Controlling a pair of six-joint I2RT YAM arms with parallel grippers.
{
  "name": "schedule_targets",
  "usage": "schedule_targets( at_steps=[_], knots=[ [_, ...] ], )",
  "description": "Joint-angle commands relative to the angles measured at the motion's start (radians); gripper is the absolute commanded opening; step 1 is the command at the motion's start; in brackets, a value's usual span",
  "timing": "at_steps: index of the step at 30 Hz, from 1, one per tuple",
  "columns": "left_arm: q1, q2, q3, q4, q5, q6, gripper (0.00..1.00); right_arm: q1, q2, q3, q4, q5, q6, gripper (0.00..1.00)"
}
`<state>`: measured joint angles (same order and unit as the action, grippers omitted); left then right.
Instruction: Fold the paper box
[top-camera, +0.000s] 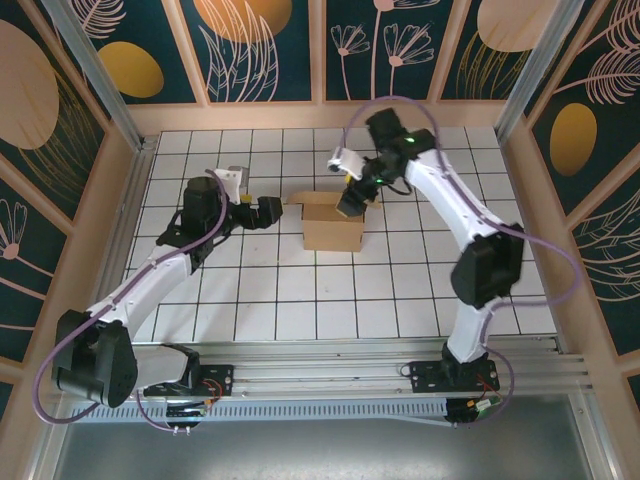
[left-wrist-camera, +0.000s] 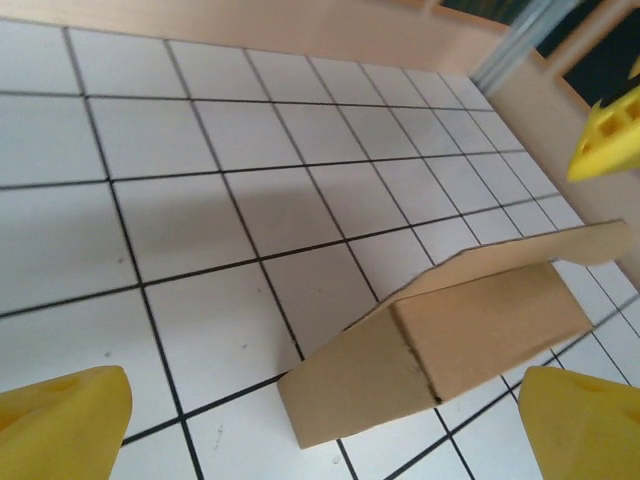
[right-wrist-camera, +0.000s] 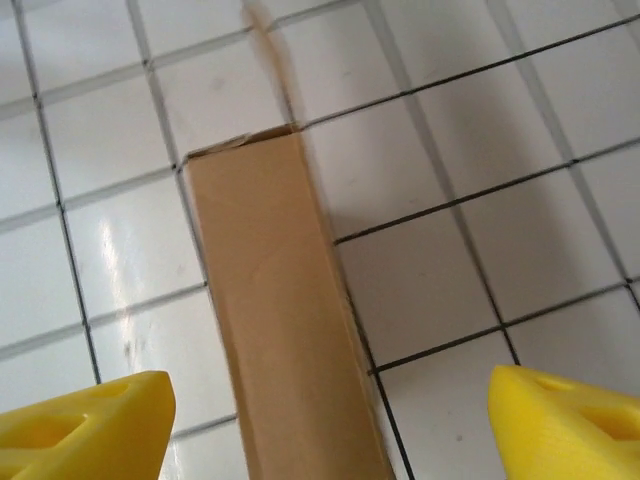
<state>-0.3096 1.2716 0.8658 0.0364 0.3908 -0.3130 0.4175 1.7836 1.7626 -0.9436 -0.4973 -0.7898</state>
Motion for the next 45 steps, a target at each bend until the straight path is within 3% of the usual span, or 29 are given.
schedule_targets(
  at_steps=[1, 4, 7, 11, 16, 25, 34, 41, 45],
  knots=[
    [-0.002, 0.038, 0.101, -0.129, 0.115, 0.175, 0.99, -0.103, -0.192, -0.236, 0.284, -0.164, 0.296, 0.82],
    [-0.002, 0.113, 0.199, -0.229, 0.201, 0.228, 0.99, -0.22, -0.33, -0.468, 0.465, -0.29, 0.486, 0.82],
    [-0.002, 0.178, 0.269, -0.309, 0.275, 0.276, 0.99, -0.298, -0.343, -0.562, 0.508, -0.394, 0.604, 0.77],
    [-0.003, 0.238, 0.338, -0.364, 0.246, 0.309, 0.99, -0.302, -0.284, -0.56, 0.489, -0.463, 0.623, 0.69],
    [-0.009, 0.277, 0.354, -0.324, 0.303, 0.29, 0.89, -0.299, -0.238, -0.55, 0.52, -0.463, 0.625, 0.6],
    [-0.047, 0.332, 0.372, -0.306, 0.256, 0.281, 0.75, -0.28, -0.205, -0.545, 0.515, -0.448, 0.616, 0.48],
    [-0.075, 0.355, 0.394, -0.323, 0.218, 0.282, 0.4, -0.256, -0.229, -0.586, 0.563, -0.396, 0.645, 0.35],
    [-0.087, 0.352, 0.394, -0.315, 0.22, 0.253, 0.29, -0.234, -0.252, -0.616, 0.62, -0.345, 0.681, 0.25],
    [-0.096, 0.353, 0.395, -0.291, 0.14, 0.143, 0.14, -0.193, -0.271, -0.638, 0.69, -0.226, 0.773, 0.19]
  ],
)
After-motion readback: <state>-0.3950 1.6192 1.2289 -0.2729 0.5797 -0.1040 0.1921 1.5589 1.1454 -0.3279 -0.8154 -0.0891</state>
